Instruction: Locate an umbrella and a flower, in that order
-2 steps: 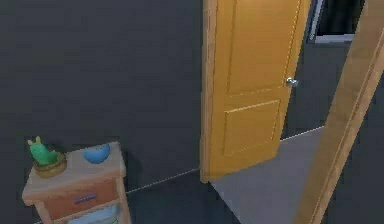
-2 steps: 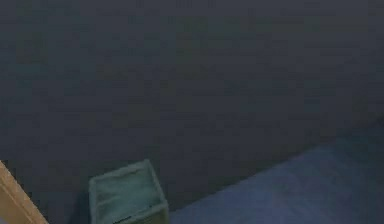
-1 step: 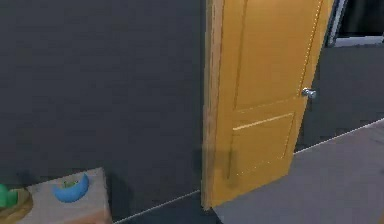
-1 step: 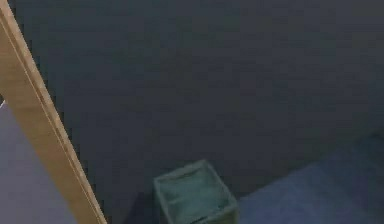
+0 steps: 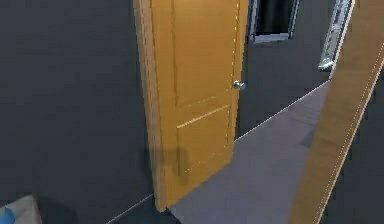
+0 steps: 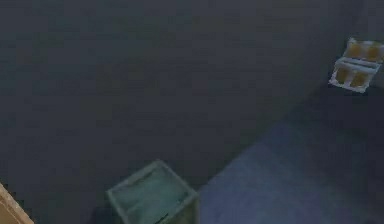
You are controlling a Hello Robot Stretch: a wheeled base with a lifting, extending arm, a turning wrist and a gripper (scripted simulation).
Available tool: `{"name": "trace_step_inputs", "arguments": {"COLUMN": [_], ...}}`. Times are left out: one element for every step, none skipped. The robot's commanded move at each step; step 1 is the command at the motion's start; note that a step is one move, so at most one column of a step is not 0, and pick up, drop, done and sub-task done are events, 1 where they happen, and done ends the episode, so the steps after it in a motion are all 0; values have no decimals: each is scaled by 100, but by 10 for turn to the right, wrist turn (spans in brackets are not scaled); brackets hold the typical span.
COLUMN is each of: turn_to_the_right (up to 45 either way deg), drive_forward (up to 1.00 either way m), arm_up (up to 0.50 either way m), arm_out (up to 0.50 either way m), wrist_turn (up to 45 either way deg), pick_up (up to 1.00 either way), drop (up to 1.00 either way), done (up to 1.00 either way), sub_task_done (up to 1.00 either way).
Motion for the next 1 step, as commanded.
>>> {"name": "trace_step_inputs", "arguments": {"turn_to_the_right": [0], "drive_forward": [85], "arm_up": [0], "arm_out": [0], "wrist_turn": [0], "pick_up": [0], "drop": [0], "done": [0], "sub_task_done": [0]}}
